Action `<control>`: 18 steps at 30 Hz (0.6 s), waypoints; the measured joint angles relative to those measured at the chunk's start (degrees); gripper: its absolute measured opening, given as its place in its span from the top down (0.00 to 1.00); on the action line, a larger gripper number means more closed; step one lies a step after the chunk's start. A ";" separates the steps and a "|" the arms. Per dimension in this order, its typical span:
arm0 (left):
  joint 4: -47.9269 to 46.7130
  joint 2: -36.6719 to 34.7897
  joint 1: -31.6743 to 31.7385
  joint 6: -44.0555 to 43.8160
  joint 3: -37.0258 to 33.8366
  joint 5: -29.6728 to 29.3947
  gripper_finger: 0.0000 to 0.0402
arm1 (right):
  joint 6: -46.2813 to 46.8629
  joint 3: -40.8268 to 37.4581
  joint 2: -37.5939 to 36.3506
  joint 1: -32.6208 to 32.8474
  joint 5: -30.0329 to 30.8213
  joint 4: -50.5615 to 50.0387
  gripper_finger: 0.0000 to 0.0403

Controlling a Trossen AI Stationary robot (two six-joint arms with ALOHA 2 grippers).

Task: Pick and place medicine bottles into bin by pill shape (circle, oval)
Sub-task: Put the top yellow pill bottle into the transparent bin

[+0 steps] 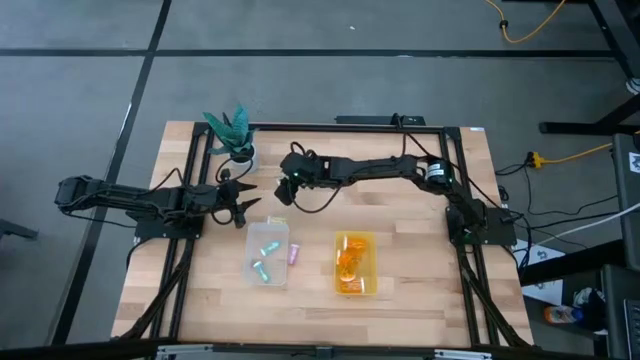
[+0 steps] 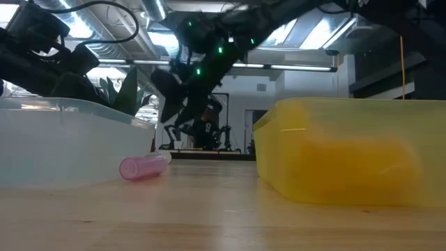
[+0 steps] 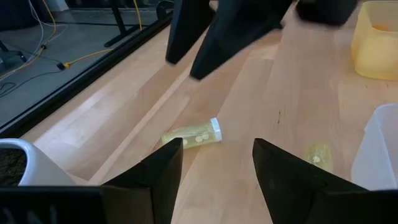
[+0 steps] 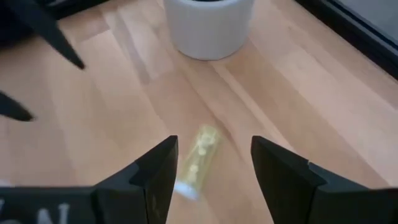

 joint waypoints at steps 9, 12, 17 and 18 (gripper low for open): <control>0.02 0.00 0.00 0.00 0.00 0.00 0.53 | -1.16 -10.84 0.08 0.06 -1.67 16.33 0.49; 0.01 0.00 0.00 0.00 0.01 0.00 0.53 | -1.18 -12.74 0.04 0.01 -1.60 17.59 0.49; 0.01 0.00 0.00 0.00 0.00 -0.01 0.53 | -1.08 -13.28 0.09 0.06 -1.58 19.95 0.49; 0.02 0.00 0.00 0.00 0.00 0.00 0.53 | -1.12 -13.31 0.09 0.06 -1.75 20.70 0.49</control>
